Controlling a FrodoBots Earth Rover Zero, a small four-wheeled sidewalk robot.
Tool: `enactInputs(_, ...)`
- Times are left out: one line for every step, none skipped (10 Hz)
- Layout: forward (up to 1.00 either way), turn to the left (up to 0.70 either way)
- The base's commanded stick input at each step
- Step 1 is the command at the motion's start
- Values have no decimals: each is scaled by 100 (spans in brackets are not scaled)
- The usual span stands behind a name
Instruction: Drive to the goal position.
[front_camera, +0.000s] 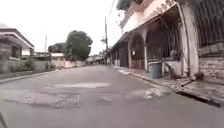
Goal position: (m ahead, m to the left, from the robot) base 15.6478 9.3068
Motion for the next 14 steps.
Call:
enactInputs(70, 0)
enactInputs(70, 0)
enactInputs(70, 0)
enactInputs(70, 0)
enactInputs(70, 0)
enactInputs(70, 0)
enactInputs(70, 0)
enactInputs(70, 0)
enactInputs(70, 0)
enactInputs(70, 0)
enactInputs(70, 0)
enactInputs(70, 0)
enactInputs(70, 0)
enactInputs(70, 0)
